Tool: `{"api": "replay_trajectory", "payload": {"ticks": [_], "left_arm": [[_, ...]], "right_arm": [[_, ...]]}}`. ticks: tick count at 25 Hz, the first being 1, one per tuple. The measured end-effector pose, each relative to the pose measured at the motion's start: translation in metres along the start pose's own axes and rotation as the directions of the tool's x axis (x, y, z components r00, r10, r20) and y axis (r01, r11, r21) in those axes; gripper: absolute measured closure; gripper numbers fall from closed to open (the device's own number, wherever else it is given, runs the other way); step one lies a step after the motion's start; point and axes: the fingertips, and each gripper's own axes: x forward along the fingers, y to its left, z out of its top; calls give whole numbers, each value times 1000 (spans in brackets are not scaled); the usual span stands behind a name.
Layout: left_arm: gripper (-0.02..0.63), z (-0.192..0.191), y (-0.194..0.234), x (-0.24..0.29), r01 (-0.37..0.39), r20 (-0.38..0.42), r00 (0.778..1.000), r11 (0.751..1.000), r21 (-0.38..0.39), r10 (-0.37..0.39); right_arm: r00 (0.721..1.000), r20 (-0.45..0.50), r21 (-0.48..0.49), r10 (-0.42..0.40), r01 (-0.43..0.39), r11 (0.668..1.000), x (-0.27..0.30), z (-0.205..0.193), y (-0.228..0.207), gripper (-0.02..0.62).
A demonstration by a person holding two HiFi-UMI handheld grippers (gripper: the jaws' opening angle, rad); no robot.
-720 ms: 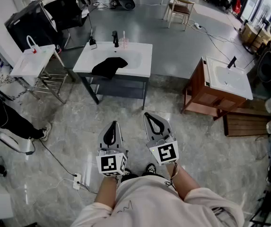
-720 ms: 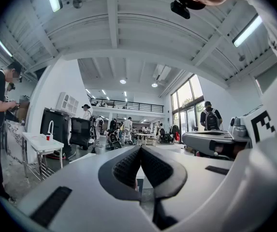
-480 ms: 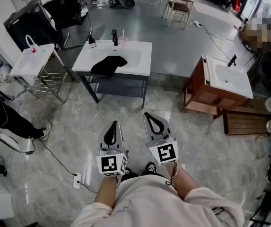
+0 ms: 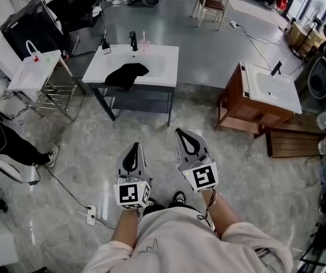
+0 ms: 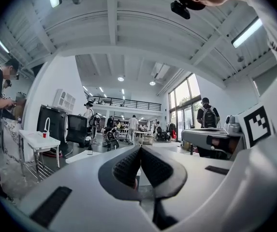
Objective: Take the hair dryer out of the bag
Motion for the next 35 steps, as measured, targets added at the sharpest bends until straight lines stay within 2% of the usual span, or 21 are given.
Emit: {"api": "replay_trajectory", "payload": {"ticks": [9,12,14,15,25,31,35], "left_arm": [[586,-5,1,-10,51,-16,999,999,11,-51],[586,-13,17,-19,48,-37,998,999,-8,-48],[529,-19,30,-24,48,-54,997,999,-25,-49],[523,-20,37,-26,48,-60,997,998,-31,-50],[534,-30,103,-33,70,-74,995,997,-39,-72],[537,-45,131,-7,60,-90,994,996,-64,-66],[538,-50,150,29,50,-99,994,998,-47,-55]], "right_arm": [[998,-40,11,55,-55,998,3,-8,26,584],[996,-45,8,71,-70,997,10,-11,43,578],[995,-59,7,83,-82,997,16,-13,58,574],[994,-68,9,89,-89,996,20,-14,67,571],[992,-94,-4,90,-91,996,64,-19,118,548],[987,-127,-21,103,-106,994,99,-38,118,545],[987,-121,-8,102,-104,995,136,-53,101,546]]}}
